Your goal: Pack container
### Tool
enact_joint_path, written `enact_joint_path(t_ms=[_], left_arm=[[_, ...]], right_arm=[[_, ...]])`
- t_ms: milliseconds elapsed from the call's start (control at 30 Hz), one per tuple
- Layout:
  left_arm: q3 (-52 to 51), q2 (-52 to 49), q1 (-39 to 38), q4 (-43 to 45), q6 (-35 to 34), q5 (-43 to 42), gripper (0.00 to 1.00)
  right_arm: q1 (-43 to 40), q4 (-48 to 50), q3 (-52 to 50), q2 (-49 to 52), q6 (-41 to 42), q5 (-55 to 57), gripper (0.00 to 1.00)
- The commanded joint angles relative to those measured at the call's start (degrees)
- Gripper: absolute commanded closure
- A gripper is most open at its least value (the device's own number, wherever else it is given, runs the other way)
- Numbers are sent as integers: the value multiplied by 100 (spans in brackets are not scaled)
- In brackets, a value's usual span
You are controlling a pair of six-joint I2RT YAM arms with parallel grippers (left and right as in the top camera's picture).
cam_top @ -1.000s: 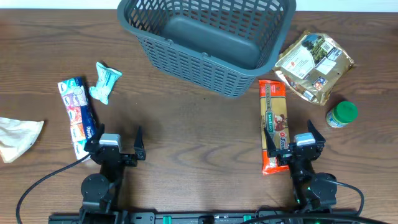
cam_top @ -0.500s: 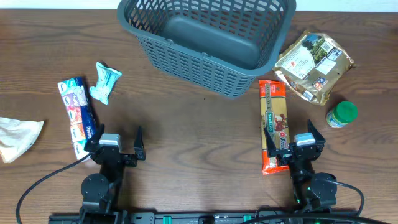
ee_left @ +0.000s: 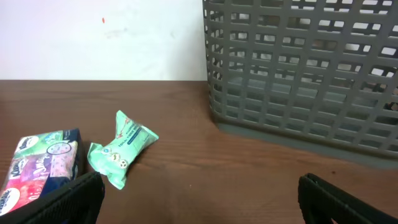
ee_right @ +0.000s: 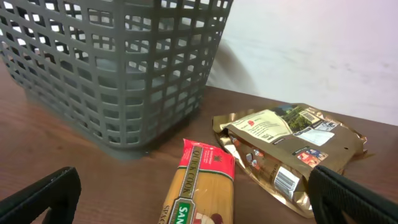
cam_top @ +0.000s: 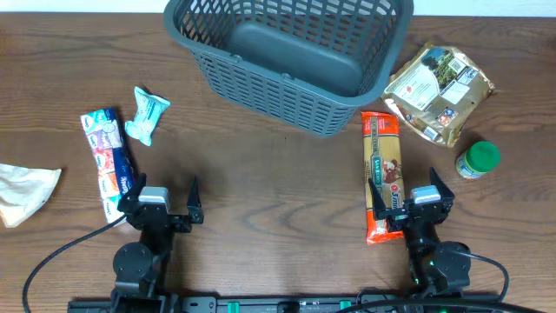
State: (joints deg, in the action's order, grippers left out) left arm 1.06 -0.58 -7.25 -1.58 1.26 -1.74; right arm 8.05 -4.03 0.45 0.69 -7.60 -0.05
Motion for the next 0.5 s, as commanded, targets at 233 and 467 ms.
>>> enact_joint_path(t_ms=[233, 467], left_arm=[[-83, 35, -17, -247, -48, 50, 2], [-83, 35, -17, -247, -48, 50, 2]], right_arm=[[-11, -24, -13, -42, -13, -22, 1], [-11, -26, -13, -39, 796, -39, 1]])
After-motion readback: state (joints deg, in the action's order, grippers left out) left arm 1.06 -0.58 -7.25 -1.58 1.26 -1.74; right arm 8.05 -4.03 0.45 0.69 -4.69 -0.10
